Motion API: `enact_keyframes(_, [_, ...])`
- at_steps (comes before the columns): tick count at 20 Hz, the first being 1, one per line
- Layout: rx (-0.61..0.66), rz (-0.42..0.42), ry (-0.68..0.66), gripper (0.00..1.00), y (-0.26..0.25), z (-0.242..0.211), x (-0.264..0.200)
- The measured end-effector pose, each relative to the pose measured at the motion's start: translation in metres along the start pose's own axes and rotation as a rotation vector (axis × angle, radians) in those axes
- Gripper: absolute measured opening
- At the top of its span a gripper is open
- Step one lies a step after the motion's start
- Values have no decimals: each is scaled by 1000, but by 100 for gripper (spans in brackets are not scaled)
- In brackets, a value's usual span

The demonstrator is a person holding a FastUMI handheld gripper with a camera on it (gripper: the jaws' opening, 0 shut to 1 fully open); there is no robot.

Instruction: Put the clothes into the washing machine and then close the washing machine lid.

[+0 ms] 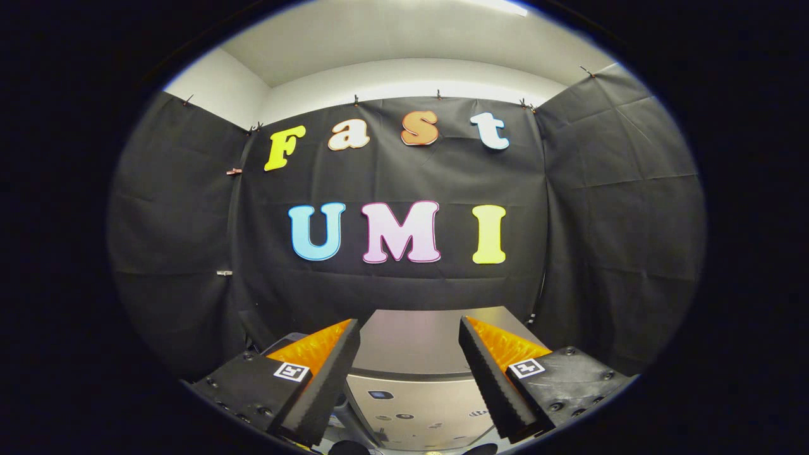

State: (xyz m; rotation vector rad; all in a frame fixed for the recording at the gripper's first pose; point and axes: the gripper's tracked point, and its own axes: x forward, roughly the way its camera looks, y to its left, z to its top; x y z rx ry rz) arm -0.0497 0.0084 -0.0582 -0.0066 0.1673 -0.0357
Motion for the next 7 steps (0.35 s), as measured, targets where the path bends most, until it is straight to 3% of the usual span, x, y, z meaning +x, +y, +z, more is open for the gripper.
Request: enact_keyframes(7, [11,6,-20,99,-1,2,-5])
